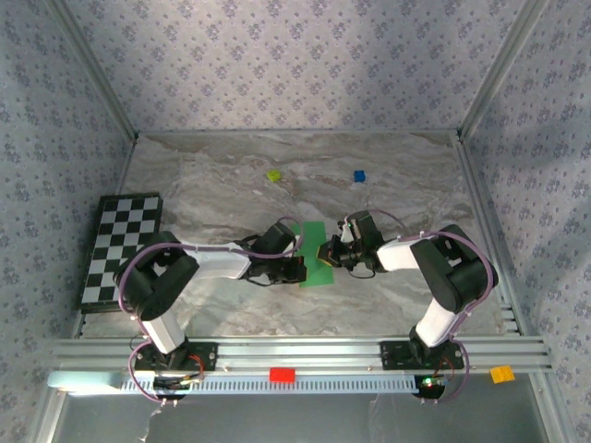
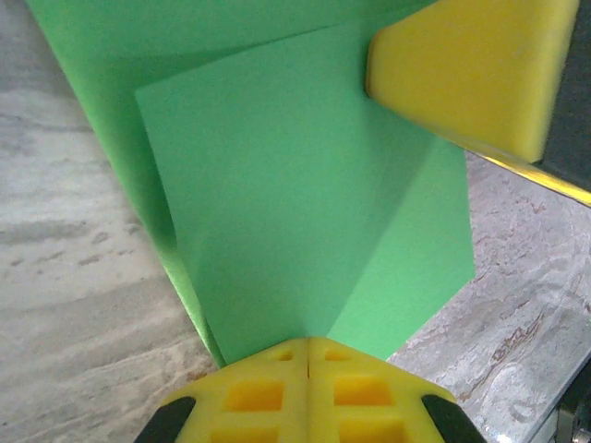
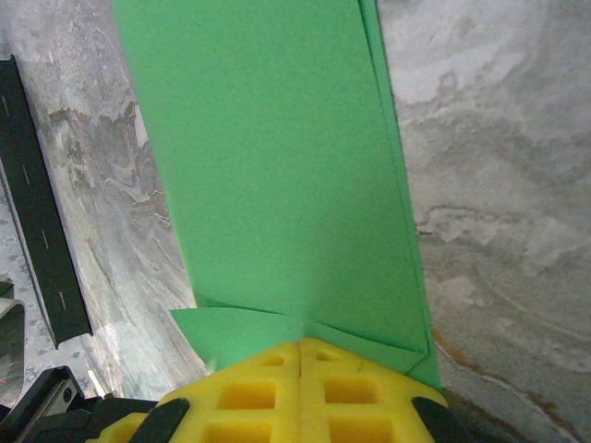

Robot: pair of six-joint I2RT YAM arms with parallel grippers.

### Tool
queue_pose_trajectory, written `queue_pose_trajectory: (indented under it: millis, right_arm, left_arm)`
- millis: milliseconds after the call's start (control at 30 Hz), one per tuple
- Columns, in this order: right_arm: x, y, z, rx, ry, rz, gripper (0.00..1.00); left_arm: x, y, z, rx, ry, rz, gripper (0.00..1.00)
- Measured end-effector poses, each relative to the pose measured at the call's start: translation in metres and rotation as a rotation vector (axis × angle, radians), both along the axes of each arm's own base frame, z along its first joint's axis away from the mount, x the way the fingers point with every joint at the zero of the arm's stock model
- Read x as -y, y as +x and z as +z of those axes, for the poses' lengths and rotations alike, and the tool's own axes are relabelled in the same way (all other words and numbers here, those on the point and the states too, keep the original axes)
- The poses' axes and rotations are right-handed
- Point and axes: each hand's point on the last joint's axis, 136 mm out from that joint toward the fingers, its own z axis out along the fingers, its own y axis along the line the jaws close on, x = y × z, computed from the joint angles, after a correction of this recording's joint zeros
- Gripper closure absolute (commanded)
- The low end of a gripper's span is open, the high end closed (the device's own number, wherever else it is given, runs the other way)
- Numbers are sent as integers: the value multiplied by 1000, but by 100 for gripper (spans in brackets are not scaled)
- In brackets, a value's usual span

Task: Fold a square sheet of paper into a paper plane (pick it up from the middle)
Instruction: Fold the triangle a second time at the center of the table.

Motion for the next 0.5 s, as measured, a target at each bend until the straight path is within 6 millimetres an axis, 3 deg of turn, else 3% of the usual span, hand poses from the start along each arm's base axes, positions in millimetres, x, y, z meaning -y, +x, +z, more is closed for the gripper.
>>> queue_pose_trajectory:
  millis: [200,500]
  right_arm:
    - [0,0,0,-1,-1,0,100]
    - [3,0,0,-5,-9,-10,100]
  left_arm:
    - [-3,1,2,8,8,11,97]
    - [7,6,22,47,-48,-2,94]
